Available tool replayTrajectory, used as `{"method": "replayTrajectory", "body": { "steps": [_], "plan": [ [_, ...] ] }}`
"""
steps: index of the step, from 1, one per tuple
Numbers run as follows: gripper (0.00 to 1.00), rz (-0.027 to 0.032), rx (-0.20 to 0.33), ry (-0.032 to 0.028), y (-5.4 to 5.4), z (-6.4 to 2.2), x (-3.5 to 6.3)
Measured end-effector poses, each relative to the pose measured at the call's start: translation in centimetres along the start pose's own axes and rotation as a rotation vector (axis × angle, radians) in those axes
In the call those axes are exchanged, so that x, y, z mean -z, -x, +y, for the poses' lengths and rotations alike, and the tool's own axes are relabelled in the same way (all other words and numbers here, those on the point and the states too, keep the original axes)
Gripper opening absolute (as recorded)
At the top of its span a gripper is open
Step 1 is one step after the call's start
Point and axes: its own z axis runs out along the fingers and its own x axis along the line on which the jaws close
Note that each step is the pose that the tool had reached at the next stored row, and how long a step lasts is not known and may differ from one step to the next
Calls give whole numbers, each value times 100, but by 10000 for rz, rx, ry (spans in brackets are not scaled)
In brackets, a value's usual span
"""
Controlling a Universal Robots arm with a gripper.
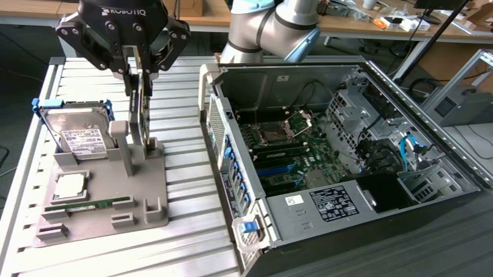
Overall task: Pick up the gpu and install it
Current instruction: 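Pick up the gpu and move the gpu toward the slot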
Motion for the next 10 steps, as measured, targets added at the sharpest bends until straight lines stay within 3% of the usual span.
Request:
{"method": "replayTrajectory", "body": {
  "steps": [10],
  "plan": [
    [27, 0, -1, 0, 3, 2, 26]
  ]
}}
